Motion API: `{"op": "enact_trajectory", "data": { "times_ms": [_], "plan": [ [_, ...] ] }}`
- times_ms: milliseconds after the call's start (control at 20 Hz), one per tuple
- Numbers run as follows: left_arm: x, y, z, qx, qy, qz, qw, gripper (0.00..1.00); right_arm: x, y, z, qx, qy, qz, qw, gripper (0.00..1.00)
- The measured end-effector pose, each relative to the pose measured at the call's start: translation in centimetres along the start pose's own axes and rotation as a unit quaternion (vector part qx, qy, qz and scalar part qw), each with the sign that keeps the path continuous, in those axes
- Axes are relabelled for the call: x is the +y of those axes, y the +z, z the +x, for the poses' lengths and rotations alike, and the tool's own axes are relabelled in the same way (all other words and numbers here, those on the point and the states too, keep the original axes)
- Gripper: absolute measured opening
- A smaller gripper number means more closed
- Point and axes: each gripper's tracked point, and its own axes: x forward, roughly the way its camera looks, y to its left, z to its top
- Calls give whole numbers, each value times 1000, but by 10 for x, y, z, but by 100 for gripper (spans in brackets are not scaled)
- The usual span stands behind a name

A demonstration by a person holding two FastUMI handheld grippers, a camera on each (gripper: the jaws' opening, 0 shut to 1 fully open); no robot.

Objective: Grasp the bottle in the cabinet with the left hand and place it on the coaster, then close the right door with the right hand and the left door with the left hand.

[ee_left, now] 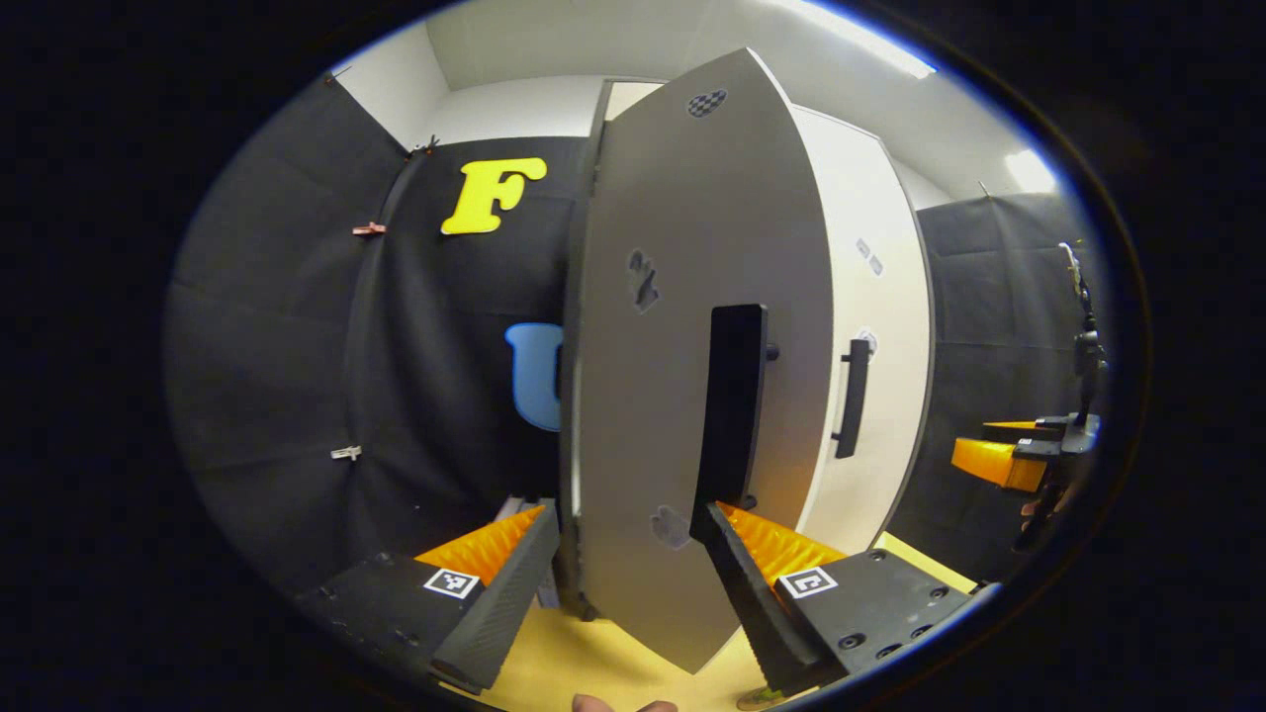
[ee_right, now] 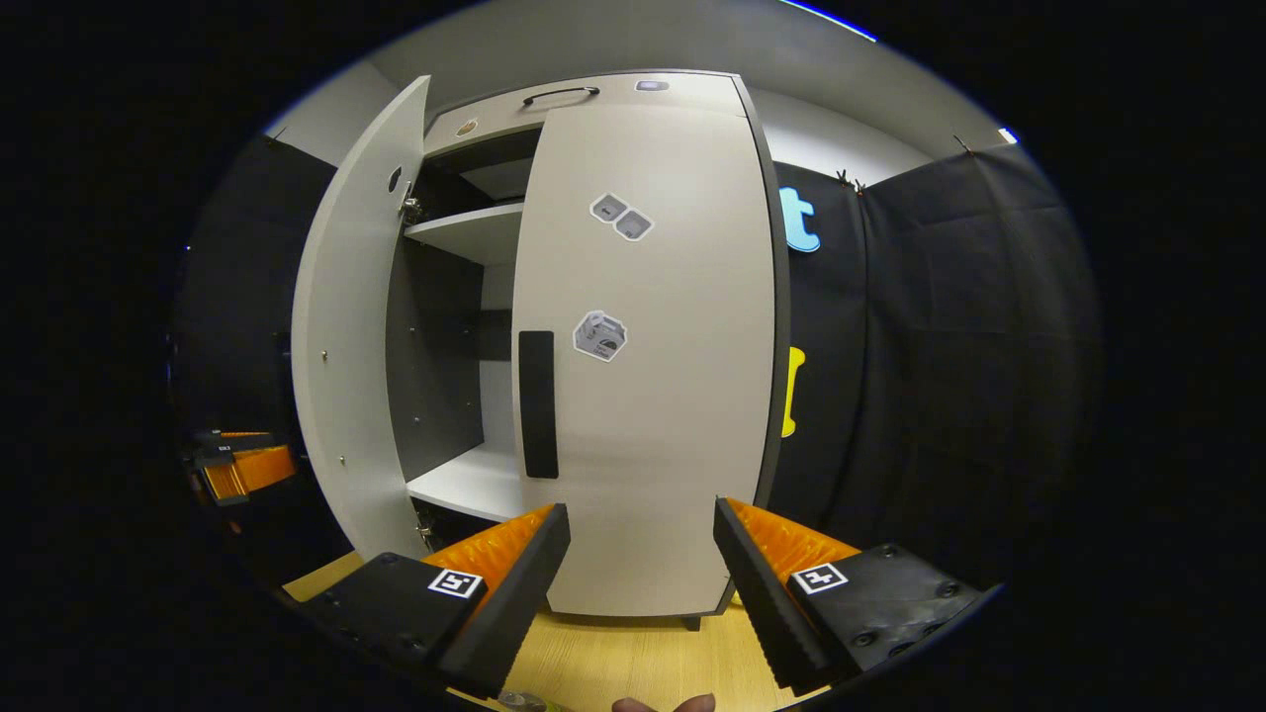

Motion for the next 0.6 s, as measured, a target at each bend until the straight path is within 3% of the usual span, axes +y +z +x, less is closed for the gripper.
{"op": "enact_trajectory", "data": {
  "times_ms": [250, 500, 600],
  "plan": [
    [-40, 5, 35, -3, -28, 4, 1000, 94, -13, 6, -8, -2, -6, 9, 1000, 97],
    [-53, 4, 54, -5, -34, 1, 999, 92, -19, 5, -17, 3, -14, 11, 1000, 97],
    [-59, 3, 62, -5, -35, 0, 999, 95, -23, 5, -19, 5, -19, 11, 1000, 97]
  ]
}}
